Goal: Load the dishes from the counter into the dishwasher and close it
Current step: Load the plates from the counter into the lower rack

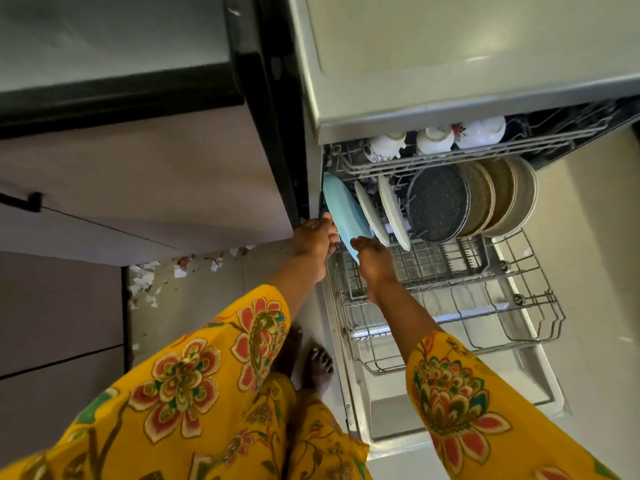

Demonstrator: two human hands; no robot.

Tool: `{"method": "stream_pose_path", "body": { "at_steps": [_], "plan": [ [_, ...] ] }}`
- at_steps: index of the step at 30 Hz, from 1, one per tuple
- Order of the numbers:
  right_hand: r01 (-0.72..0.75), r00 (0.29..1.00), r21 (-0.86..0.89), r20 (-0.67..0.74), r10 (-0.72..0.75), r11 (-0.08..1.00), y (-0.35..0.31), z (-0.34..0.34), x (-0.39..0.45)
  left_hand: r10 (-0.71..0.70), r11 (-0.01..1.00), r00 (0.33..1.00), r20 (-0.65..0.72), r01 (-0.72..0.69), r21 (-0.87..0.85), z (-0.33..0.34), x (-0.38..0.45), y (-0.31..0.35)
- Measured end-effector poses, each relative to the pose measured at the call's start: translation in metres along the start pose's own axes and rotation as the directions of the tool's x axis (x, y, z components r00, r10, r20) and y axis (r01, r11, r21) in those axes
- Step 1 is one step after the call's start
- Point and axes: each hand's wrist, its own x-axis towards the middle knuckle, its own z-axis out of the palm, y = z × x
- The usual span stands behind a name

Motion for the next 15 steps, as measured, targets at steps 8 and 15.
{"method": "stream_pose_path", "body": {
  "at_steps": [8,15],
  "plan": [
    [0.198,0.971,-0.117,0.156,-0.179,0.973,-0.047,0.034,-0.065,0.122,0.983,0.987,-0.102,-0.134,-0.122,-0.048,-0.063,0.05],
    [0.337,0.908,-0.07,0.289,-0.305,0.939,-0.087,0.069,-0.124,0.271,0.929,0.946,-0.179,-0.306,-0.208,-0.1,-0.119,0.093]
  ]
}}
